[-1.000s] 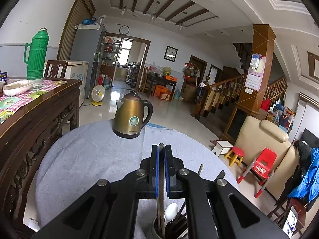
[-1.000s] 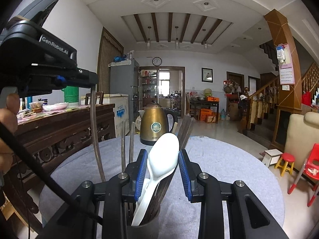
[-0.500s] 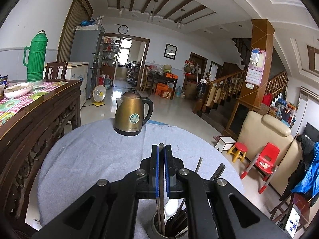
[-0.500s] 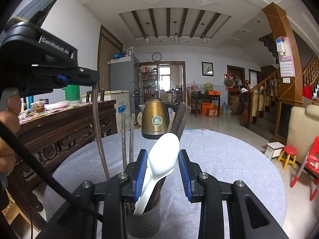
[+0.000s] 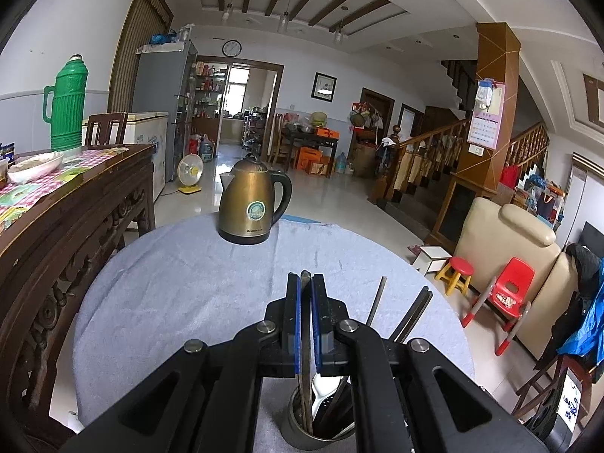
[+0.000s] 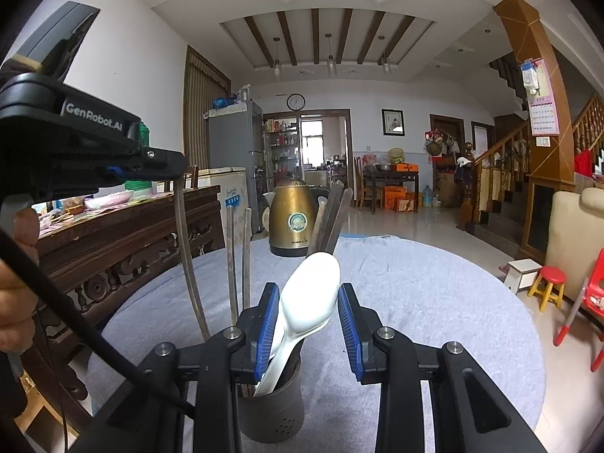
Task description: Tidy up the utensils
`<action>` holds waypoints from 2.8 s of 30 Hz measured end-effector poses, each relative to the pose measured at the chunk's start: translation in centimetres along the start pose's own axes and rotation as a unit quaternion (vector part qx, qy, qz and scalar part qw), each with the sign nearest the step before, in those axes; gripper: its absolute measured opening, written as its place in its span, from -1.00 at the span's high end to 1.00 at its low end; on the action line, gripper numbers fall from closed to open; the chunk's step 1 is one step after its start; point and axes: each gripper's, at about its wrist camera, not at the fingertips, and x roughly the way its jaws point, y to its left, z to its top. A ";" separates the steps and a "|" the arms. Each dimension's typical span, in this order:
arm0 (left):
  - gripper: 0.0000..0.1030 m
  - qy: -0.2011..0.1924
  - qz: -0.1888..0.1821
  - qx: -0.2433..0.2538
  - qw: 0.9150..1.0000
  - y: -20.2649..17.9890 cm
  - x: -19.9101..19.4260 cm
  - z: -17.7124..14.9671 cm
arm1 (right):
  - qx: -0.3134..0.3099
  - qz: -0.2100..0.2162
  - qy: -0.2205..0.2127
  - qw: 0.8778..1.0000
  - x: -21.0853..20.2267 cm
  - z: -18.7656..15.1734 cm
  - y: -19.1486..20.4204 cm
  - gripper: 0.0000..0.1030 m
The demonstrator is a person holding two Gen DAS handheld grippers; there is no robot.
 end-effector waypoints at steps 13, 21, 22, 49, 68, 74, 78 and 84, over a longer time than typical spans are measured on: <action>0.90 0.011 0.012 0.001 1.000 0.2 0.2 -0.3 | 0.015 0.003 0.015 1.000 1.0 0.2 -0.7 0.33; 0.90 0.019 0.017 -0.003 1.000 0.5 0.4 -0.7 | 0.020 0.007 0.026 0.999 1.5 0.1 -0.8 0.33; 0.90 0.020 0.017 -0.003 1.000 0.6 0.5 -0.7 | 0.020 0.008 0.028 0.999 1.6 0.1 -0.8 0.33; 0.89 0.034 0.025 0.001 0.999 0.6 1.1 -1.4 | 0.048 0.018 0.058 0.997 2.7 -0.5 -1.8 0.33; 0.55 0.063 0.039 0.010 0.997 0.3 1.9 -2.2 | 0.100 0.048 0.104 0.988 3.8 -1.1 -3.8 0.30; 0.03 0.063 0.070 0.017 0.995 0.6 1.7 -2.4 | 0.105 0.043 0.094 0.989 3.4 -0.6 -4.2 0.09; -0.10 0.062 0.088 0.020 0.994 0.7 1.5 -2.4 | 0.111 0.039 0.092 0.989 3.2 -0.5 -4.5 0.09; -0.31 0.061 0.120 0.032 0.990 0.8 1.2 -2.6 | 0.118 0.032 0.091 0.988 3.1 -0.2 -5.0 0.05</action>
